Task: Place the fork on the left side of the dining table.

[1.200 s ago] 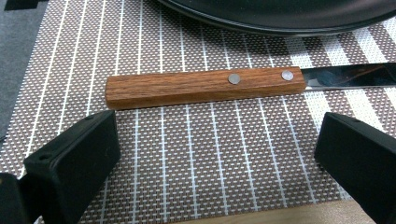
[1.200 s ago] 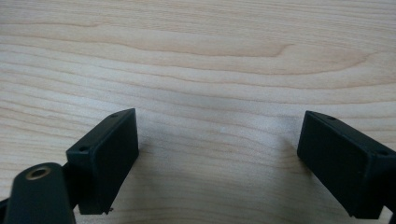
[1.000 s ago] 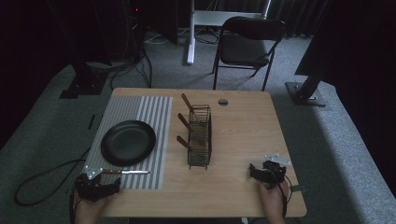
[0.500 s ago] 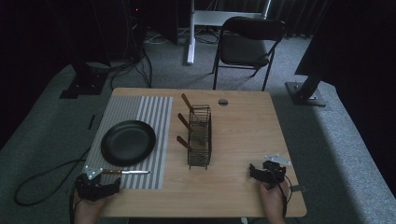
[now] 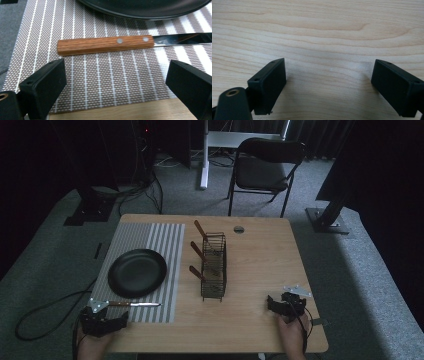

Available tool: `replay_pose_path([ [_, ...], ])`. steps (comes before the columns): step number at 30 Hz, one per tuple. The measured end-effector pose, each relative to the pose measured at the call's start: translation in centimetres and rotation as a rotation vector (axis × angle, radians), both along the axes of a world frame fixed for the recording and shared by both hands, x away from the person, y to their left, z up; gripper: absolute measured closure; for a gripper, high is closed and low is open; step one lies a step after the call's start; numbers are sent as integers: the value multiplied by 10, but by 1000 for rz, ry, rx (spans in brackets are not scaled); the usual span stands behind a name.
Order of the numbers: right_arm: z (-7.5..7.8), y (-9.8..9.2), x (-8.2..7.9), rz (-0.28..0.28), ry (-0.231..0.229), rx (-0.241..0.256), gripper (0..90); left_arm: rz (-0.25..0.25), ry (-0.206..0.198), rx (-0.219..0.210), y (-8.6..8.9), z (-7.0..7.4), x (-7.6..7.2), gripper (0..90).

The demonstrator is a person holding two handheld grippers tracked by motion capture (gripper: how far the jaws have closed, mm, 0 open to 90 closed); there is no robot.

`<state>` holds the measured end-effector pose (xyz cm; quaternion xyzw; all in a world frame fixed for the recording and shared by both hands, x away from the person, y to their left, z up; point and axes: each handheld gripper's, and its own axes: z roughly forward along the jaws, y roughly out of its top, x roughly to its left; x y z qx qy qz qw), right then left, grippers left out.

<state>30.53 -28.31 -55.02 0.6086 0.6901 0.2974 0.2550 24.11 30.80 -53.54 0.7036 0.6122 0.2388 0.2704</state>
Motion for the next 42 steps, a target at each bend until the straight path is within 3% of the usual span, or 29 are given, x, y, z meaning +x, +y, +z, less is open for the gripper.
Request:
replay_pose_path([
  [6, 0, 0, 0, 1, 0, 0, 122, -37, -19, -9, -8, 8, -3, 36],
  [10, 0, 0, 0, 0, 0, 0, 122, -57, -21, -32, -11, 13, -1, 36],
  [18, 0, 0, 0, 1, 0, 0, 123, -111, -10, -34, -22, 19, 2, 37],
  [23, 0, 0, 0, 1, 0, 0, 123, -119, -17, -54, -24, 22, 5, 37],
  [29, 0, 0, 0, 1, 0, 0, 123, -151, -27, -59, -30, 29, 12, 37],
  [42, 0, 0, 0, 2, 1, 0, 123, -212, -40, -85, -45, 45, 42, 38],
])
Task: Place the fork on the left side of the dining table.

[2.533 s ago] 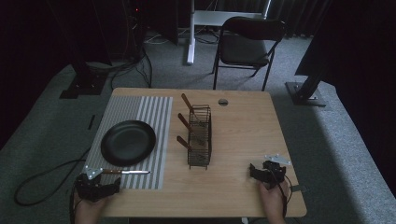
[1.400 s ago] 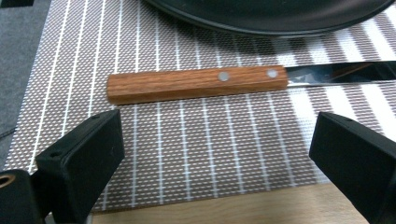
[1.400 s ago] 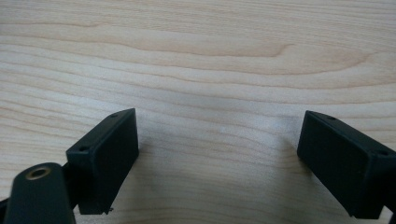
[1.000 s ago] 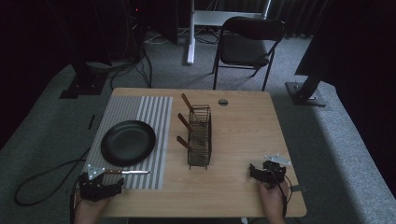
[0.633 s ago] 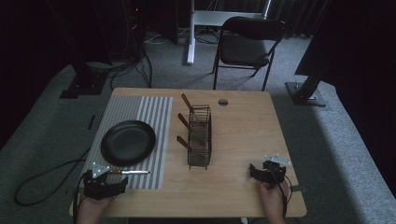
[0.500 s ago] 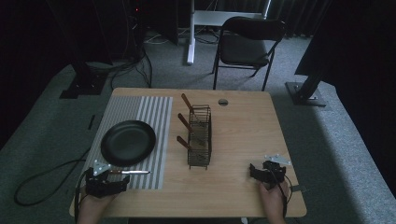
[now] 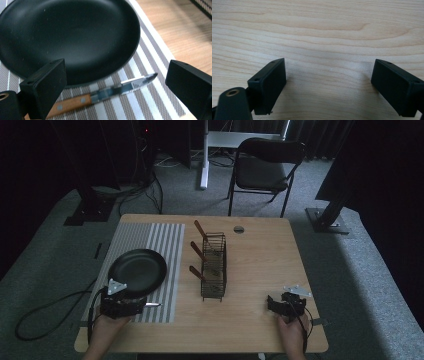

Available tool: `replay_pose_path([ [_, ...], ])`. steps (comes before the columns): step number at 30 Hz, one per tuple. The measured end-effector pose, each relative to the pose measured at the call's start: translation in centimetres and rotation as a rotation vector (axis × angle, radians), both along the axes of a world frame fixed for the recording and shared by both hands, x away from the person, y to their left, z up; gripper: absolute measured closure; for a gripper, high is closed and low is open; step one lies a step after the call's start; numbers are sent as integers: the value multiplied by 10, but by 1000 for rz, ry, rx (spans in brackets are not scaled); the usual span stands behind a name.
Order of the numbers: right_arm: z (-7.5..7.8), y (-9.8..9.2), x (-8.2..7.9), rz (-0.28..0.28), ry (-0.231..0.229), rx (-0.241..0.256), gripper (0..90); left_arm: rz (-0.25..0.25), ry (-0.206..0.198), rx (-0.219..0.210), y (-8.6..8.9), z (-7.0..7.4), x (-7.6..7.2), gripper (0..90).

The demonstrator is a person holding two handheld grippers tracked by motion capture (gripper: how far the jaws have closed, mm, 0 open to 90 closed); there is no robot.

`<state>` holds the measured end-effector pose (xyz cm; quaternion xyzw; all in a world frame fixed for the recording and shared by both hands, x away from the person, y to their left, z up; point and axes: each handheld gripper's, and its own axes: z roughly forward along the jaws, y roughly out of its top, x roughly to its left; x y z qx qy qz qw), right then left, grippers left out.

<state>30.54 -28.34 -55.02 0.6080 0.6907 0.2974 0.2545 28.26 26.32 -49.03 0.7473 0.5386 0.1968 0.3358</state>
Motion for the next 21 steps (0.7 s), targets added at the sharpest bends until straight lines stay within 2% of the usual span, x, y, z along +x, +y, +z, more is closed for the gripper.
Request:
replay_pose_path([
  [8, 0, 0, 0, 1, -1, 0, 123, -32, -22, 11, -10, 8, 12, 46],
  [16, 0, 0, 0, 1, -1, 0, 123, -48, -28, -23, -16, 20, 31, 46],
  [21, 0, 0, 0, 0, -1, 0, 123, -66, -33, -25, -24, 25, 43, 46],
])
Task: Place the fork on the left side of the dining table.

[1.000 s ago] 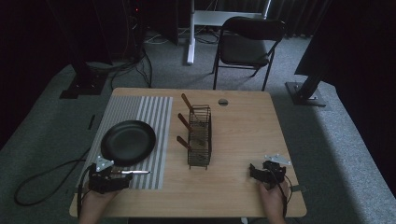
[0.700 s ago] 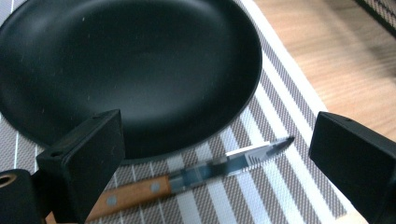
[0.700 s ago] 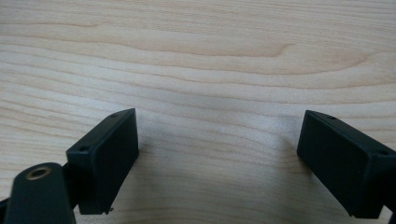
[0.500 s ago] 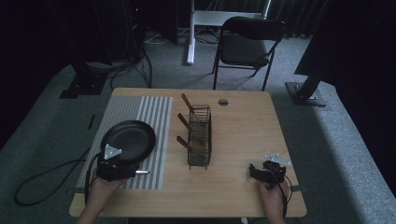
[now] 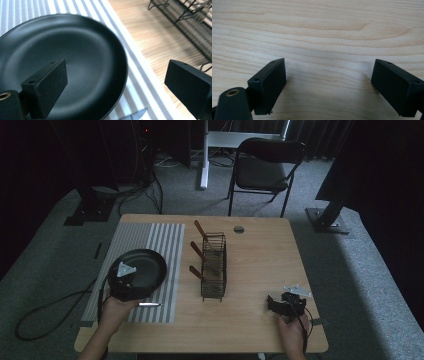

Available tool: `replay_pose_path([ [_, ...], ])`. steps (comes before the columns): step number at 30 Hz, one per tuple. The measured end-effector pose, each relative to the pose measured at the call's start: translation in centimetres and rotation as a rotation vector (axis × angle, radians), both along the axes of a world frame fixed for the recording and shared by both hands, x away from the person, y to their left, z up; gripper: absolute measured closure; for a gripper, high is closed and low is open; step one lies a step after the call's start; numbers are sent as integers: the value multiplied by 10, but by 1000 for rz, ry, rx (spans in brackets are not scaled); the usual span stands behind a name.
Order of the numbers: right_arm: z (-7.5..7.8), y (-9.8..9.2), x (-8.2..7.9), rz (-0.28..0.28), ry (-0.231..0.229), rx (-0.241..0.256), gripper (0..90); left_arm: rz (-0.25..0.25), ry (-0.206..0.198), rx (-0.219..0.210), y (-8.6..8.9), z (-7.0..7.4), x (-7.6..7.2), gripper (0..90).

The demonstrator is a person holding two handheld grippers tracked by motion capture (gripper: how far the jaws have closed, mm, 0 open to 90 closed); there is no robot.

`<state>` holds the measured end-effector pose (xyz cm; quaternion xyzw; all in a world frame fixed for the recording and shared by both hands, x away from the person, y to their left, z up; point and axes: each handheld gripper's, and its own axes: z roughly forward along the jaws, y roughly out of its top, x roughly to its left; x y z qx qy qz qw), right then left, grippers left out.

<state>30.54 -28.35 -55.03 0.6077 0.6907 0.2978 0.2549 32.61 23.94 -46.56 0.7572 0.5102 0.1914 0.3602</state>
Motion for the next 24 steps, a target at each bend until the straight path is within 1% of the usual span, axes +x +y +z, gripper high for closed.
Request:
replay_pose_path([
  [3, 0, 0, 0, 0, 0, 0, 123, -15, 0, -14, -5, 2, 7, 46],
  [4, 0, 0, 0, 0, 0, 0, 123, -25, 1, -9, -8, 3, 10, 46],
  [5, 0, 0, 0, 0, 0, 0, 123, -31, -5, -5, -10, 4, 12, 47],
  [7, 0, 0, 0, 0, 0, 0, 123, -40, 0, -20, -12, 6, 16, 47],
  [8, 0, 0, 0, 0, 0, 0, 123, -40, 0, -20, -12, 6, 16, 46],
  [9, 0, 0, 0, 0, 0, 0, 123, -43, -8, -18, -16, 9, 21, 46],
  [10, 0, 0, 0, 0, 0, 0, 123, -48, -11, -19, -17, 10, 22, 47],
  [14, 0, 0, 0, 0, 0, 0, 123, -47, -20, -4, -22, 17, 31, 47],
  [18, 0, 0, 0, 0, 0, 0, 123, -57, -29, -12, -24, 25, 41, 64],
  [20, 0, 0, 0, 0, 0, 0, 123, -59, -45, -8, -26, 31, 44, 64],
  [22, 0, 0, 0, 0, 0, 0, 123, -58, -54, -26, -27, 36, 48, 65],
  [24, 0, 0, 0, -1, 0, 1, 123, -59, -59, -30, -29, 40, 52, 65],
])
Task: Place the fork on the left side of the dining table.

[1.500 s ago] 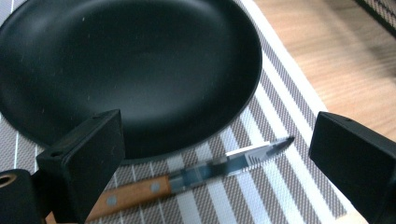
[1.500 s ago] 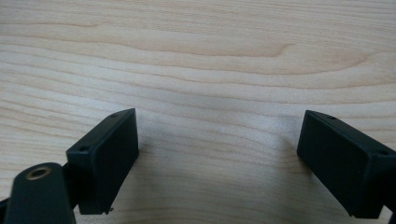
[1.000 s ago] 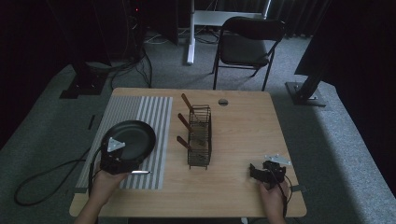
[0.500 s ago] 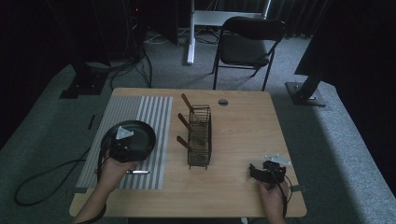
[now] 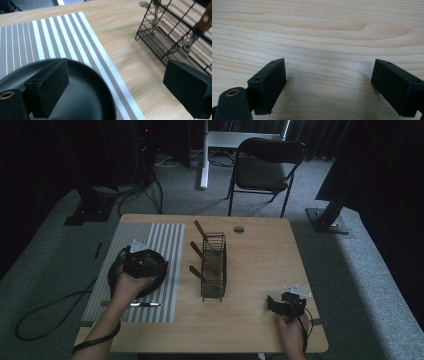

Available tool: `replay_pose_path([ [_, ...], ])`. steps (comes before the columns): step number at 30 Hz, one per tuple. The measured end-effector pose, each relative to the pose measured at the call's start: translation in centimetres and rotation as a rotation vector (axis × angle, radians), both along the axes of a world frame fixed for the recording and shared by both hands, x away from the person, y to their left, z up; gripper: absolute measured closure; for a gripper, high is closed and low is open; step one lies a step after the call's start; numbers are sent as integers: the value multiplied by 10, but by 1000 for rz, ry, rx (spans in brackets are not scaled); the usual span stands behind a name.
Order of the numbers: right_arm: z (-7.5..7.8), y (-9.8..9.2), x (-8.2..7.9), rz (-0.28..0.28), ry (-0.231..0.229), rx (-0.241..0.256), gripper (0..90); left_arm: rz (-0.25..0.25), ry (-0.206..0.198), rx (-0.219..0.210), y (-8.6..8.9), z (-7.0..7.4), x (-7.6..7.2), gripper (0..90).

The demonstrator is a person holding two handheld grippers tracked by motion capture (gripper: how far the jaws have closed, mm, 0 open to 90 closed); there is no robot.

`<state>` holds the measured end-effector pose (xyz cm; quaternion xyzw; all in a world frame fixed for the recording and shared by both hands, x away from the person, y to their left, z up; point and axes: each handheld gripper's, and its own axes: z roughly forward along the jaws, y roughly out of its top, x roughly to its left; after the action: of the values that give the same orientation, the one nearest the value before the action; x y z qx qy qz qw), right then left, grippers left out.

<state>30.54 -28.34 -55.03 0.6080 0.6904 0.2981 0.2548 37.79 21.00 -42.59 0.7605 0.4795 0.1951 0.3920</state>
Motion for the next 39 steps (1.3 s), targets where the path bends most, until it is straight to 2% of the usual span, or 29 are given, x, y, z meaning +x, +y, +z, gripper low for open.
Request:
replay_pose_path([
  [5, 0, 0, 0, 0, 0, -1, 123, -12, -1, 21, -8, 6, 10, 65],
  [8, 0, 0, 0, 1, 0, -1, 123, -25, 0, 1, -12, 8, 16, 64],
  [15, 0, 0, 0, 1, 0, -1, 123, -37, 0, 14, -26, 13, 31, 65],
  [17, 0, 0, 0, 0, 0, -1, 123, -37, 1, 6, -29, 14, 35, 65],
  [21, 0, 0, 0, 1, 0, -1, 123, -42, 0, 30, -39, 16, 42, 65],
  [25, 0, 0, 0, 1, 0, -1, 124, -43, 4, 32, -45, 19, 49, 65],
  [27, 0, 0, 0, 0, 0, 0, 123, -45, 17, 12, -47, 22, 55, 65],
  [32, 0, 0, 0, 0, 0, 0, 123, -30, 20, -20, -52, 29, 68, 66],
  [39, 0, 0, 0, 1, 0, 0, 124, -39, 12, 16, -68, 37, 80, 65],
])
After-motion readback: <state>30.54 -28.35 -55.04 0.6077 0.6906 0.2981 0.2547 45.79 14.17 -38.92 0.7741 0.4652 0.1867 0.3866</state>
